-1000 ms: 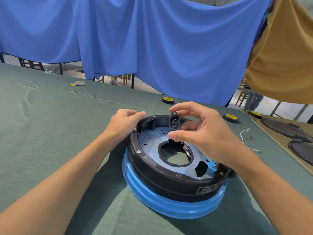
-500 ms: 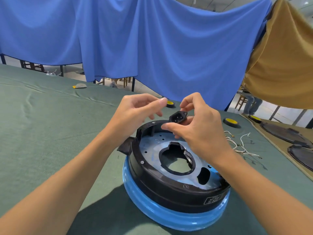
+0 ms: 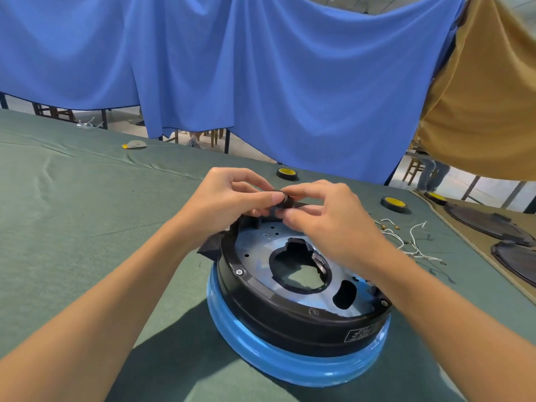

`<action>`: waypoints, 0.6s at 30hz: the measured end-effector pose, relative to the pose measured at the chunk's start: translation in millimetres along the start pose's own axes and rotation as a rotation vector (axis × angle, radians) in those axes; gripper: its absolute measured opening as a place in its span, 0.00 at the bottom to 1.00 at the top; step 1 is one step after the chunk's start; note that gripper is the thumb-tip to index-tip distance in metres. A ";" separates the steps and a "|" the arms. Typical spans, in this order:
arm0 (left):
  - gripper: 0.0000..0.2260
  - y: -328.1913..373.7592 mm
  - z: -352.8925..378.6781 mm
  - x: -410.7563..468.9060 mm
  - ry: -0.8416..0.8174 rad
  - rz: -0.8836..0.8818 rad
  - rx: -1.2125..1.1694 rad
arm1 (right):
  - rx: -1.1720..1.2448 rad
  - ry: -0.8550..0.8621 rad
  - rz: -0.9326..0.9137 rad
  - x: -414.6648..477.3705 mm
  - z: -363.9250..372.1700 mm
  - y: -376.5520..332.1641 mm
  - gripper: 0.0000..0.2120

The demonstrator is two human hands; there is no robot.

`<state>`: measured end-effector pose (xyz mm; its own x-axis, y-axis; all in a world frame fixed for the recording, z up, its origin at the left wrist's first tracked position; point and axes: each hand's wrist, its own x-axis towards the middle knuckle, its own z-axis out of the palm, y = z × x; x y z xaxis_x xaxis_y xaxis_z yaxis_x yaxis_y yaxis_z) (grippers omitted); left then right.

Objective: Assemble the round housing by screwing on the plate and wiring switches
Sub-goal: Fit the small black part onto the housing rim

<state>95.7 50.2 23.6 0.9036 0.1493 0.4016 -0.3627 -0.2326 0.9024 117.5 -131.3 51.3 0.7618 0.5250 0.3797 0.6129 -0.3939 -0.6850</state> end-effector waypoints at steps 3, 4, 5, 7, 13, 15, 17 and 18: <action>0.06 1.4 -4.8 0.7 -0.041 0.021 -0.015 | 0.375 -0.005 0.105 2.8 -4.5 -0.8 0.09; 0.07 1.5 -5.8 0.7 -0.049 0.029 -0.029 | 0.412 0.007 0.108 4.5 -5.6 -0.2 0.07; 0.08 1.5 -7.0 0.7 -0.058 0.033 -0.043 | 0.435 0.007 0.105 5.9 -5.9 0.1 0.07; 0.10 1.2 -9.4 0.4 -0.082 0.037 -0.069 | 0.475 -0.015 0.095 7.5 -6.0 -0.9 0.07; 0.12 0.5 -19.1 0.0 -0.143 0.000 -0.044 | 0.307 0.009 0.091 10.5 -2.8 -4.1 0.10; 0.06 -3.4 -22.2 2.7 -0.029 -0.017 -0.021 | 0.097 0.030 0.059 12.2 1.4 -4.9 0.11; 0.07 -11.5 -27.6 5.5 0.092 -0.089 0.018 | -0.007 -0.004 0.021 12.9 6.6 -6.6 0.12; 0.08 -15.5 -30.6 5.8 0.092 -0.142 0.052 | -0.026 -0.031 0.001 13.2 9.7 -7.7 0.12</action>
<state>99.5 84.1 16.7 0.9194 0.2708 0.2852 -0.2184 -0.2515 0.9429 120.8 -114.0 55.5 0.7555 0.5477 0.3594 0.6179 -0.4134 -0.6688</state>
